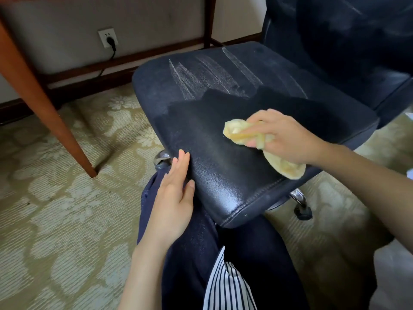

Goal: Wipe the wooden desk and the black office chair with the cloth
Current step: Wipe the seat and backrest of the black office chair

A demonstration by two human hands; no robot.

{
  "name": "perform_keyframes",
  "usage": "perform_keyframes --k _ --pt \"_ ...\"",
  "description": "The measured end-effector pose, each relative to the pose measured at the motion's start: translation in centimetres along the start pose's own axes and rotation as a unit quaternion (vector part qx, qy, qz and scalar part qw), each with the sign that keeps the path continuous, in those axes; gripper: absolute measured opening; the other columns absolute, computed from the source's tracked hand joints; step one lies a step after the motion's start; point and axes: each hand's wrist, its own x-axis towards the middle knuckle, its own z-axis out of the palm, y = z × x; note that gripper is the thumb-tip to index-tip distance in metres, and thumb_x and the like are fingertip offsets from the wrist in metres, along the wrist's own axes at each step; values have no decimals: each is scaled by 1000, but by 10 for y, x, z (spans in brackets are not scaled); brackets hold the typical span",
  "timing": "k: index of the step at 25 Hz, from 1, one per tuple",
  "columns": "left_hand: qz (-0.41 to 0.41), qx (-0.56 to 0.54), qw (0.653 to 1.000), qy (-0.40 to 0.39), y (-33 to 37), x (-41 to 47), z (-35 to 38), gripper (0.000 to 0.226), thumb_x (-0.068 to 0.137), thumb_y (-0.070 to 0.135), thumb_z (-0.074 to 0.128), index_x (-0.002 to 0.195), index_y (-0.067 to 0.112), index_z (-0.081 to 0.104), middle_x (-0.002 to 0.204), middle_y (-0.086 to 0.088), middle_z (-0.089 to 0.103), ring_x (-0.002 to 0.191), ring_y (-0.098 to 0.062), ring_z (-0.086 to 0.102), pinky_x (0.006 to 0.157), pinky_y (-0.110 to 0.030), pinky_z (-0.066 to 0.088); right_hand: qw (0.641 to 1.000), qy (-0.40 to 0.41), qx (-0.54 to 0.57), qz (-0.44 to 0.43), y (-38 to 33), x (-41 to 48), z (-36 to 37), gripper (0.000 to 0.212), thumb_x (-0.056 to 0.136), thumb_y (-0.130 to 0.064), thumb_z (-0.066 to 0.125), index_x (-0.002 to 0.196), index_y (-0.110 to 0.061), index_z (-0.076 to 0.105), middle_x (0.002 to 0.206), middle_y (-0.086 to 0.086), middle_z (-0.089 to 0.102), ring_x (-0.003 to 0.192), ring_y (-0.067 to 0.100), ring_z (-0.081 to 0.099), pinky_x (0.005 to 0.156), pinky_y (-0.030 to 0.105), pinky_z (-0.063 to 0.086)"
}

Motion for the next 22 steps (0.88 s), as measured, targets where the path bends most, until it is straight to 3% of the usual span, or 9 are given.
perform_keyframes --k 3,7,11,14,17,19,22 --pt "-11 -20 1000 9 1 0 2 62 97 4 45 148 30 20 149 27 13 141 5 9 101 4 7 999 30 -31 11 0 38 17 25 92 -16 59 112 -25 69 110 -9 55 102 17 45 94 32 36" --pt "-19 -17 1000 10 1 2 0 57 99 6 41 148 27 23 149 24 13 138 8 7 98 6 6 992 91 -63 59 -25 71 39 32 92 -11 51 119 -23 64 116 -1 55 101 25 45 86 37 39" --pt "-21 6 1000 16 3 3 -2 54 99 5 39 148 23 27 148 22 15 139 4 10 100 6 7 989 97 -92 58 -50 42 51 33 90 -15 54 118 -26 65 119 -2 54 96 27 43 85 41 40" --pt "-27 45 998 18 8 2 -1 51 100 19 40 149 23 24 150 19 13 140 0 11 105 -3 9 989 120 -73 54 -67 -2 57 36 82 -13 63 114 -30 68 115 -5 58 90 27 45 76 44 45" --pt "-24 98 994 39 13 3 2 52 99 26 41 148 15 28 156 4 17 144 -10 15 112 -20 12 970 225 -83 30 -81 -47 75 39 69 -6 63 102 -25 72 106 -4 60 82 26 47 67 40 42" --pt "-16 110 991 72 19 4 2 51 98 29 44 145 13 35 158 1 14 145 -13 14 115 -25 13 957 277 -86 8 -79 -71 87 43 69 -7 54 105 -23 70 109 -6 54 83 23 43 68 37 38" --pt "28 90 993 72 28 8 9 46 96 29 44 142 19 42 158 5 13 145 -12 13 118 -34 15 937 338 -75 36 -57 -96 95 47 69 1 66 109 -22 70 112 -6 54 84 23 44 71 37 45"
